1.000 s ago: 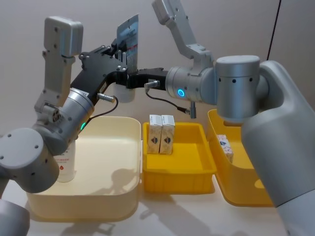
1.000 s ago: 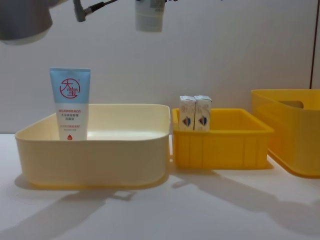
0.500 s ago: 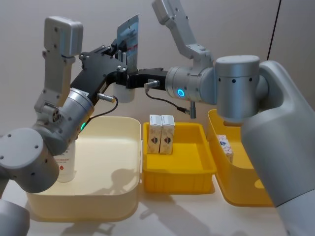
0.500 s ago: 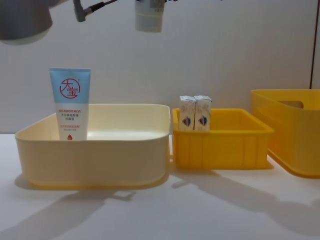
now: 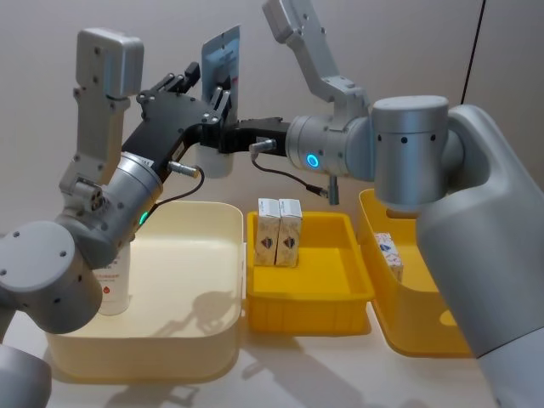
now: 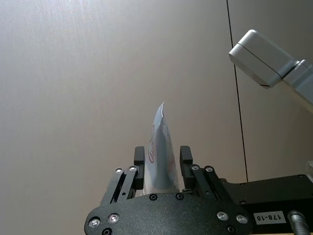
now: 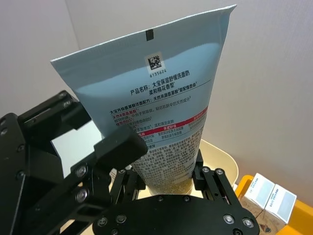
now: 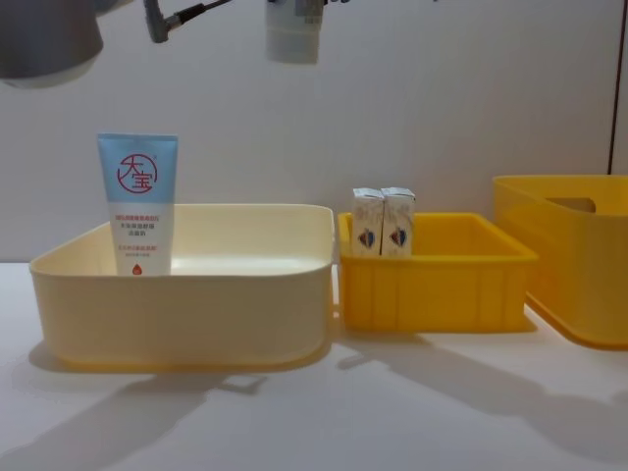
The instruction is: Bimanual collaborative sorting of washing and personal care products
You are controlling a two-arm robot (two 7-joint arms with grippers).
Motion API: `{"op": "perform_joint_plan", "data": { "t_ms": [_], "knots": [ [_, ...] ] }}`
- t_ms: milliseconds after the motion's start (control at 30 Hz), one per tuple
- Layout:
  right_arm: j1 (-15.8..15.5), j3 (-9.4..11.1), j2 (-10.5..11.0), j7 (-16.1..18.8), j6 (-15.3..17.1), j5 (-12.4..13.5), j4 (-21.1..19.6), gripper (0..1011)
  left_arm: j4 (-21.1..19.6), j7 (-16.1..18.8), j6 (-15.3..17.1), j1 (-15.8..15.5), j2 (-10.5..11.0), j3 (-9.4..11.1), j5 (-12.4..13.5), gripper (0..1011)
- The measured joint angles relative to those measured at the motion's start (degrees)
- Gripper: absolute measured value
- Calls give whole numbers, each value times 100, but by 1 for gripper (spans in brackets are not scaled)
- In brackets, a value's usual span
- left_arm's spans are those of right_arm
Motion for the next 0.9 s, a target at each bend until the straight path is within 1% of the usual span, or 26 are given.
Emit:
{"op": "perform_joint_plan", "data": {
  "t_ms": [33,133,200,233,267,333,400,467,500,533,600,700,900],
  "knots": [
    [3,1,11,-10,4,-1,3,507,0,0,0,0,0,0,0,447],
    [9,14,30,-47,17,-5,3,507,0,0,0,0,0,0,0,501],
    [18,38,53,-93,38,-11,3,506,0,0,0,0,0,0,0,608],
    [20,49,61,-110,44,-15,2,506,0,0,0,0,0,0,0,608],
    [22,61,70,-140,56,-24,0,506,0,0,0,0,0,0,0,668],
    [28,98,99,-206,86,-45,-11,506,0,0,0,0,0,0,0,703],
    [38,140,129,-281,123,-71,-21,506,0,1,0,0,0,0,0,792],
    [44,174,149,-332,147,-90,-30,507,0,1,0,0,0,-1,0,829],
    [46,192,161,-358,163,-99,-34,506,0,1,0,0,0,0,0,883],
    [53,226,187,-416,192,-119,-38,506,0,1,0,0,0,-1,0,892],
    [72,279,226,-501,240,-152,-41,506,0,2,0,0,-1,0,0,960],
    [100,334,272,-577,279,-187,-40,507,0,2,0,0,0,0,0,1002],
    [255,494,437,-819,408,-326,86,507,0,1,1,0,0,0,0,1003]
  ]
}}
